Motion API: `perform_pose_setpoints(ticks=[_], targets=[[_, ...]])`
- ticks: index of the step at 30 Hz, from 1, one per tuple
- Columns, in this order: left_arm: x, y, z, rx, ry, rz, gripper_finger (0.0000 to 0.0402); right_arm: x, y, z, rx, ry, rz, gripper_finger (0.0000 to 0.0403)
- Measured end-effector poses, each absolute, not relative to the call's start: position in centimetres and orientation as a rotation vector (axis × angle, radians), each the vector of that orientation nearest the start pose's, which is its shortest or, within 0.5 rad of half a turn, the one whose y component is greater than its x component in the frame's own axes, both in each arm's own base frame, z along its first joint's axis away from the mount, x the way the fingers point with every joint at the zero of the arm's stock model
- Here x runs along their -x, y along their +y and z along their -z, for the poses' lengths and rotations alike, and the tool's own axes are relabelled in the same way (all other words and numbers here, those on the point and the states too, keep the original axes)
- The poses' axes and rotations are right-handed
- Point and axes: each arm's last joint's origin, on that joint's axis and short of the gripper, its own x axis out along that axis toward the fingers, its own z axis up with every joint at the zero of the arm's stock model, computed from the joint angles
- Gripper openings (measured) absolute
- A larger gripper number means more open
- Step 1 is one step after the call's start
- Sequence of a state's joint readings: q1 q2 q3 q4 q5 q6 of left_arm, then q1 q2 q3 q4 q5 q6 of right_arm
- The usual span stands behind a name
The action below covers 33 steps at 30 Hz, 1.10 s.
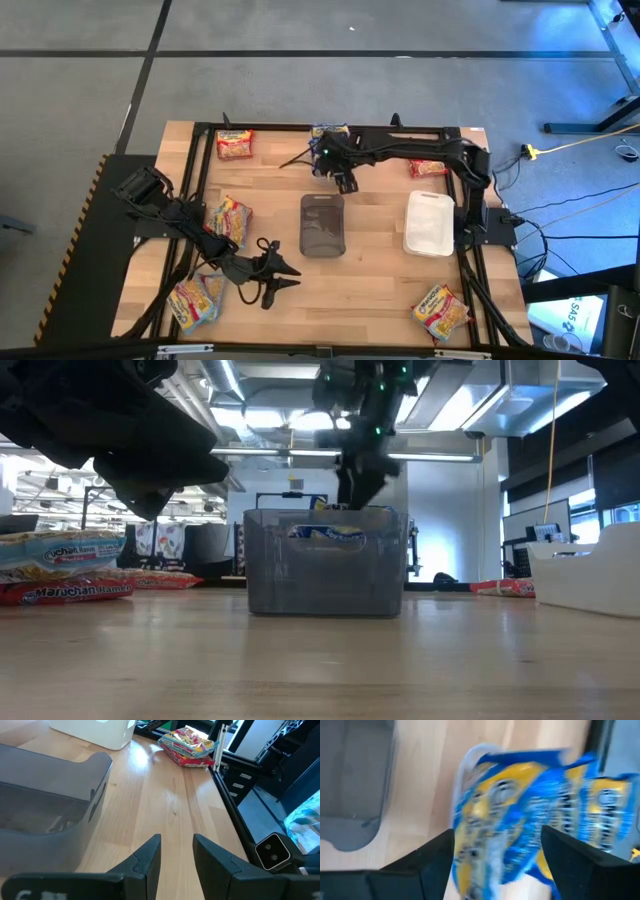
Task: Sort Maruchan noodles
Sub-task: Put the blue noodle pack into the transparent bin
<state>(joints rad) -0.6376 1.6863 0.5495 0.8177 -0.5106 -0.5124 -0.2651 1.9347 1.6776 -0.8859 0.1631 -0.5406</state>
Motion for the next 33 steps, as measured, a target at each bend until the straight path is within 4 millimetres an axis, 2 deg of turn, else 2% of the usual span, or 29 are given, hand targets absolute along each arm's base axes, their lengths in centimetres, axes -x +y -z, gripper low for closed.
perform_pose_setpoints(ticks=[2, 5, 10, 14, 16, 21, 27, 33], targets=[[-24.6, -16.5, -13.9, 0.335, 0.293, 0.054, 0.0108, -39.2, -11.2, -27.0, 0.386, 1.192, 0.079, 0.0256], [-24.6, -16.5, -13.9, 0.335, 0.293, 0.054, 0.0108, -39.1, -11.3, -27.7, 0.327, 1.185, 0.087, 0.0215], [-24.6, -16.5, -13.9, 0.334, 0.294, 0.054, 0.0108, -38.8, -10.9, -27.1, 0.231, 1.201, 0.03, 0.0102], [-24.6, -16.5, -13.9, 0.334, 0.294, 0.053, 0.0108, -39.1, -11.0, -26.4, 0.223, 1.172, 0.045, 0.0016], [-24.6, -16.5, -13.9, 0.334, 0.294, 0.053, 0.0108, -39.2, -11.3, -26.1, 0.229, 1.155, 0.066, 0.0009], [-24.6, -16.5, -13.9, 0.335, 0.294, 0.053, 0.0108, -39.0, -11.9, -24.5, 0.222, 1.154, 0.089, 0.0022], [-24.6, -16.5, -13.9, 0.335, 0.294, 0.053, 0.0108, -38.7, -11.9, -22.9, 0.199, 1.16, 0.059, 0.0002], [-24.7, -16.4, -13.9, 0.335, 0.293, 0.05, 0.0108, -38.9, -11.9, -22.7, 0.201, 1.124, 0.071, 0.0011]])
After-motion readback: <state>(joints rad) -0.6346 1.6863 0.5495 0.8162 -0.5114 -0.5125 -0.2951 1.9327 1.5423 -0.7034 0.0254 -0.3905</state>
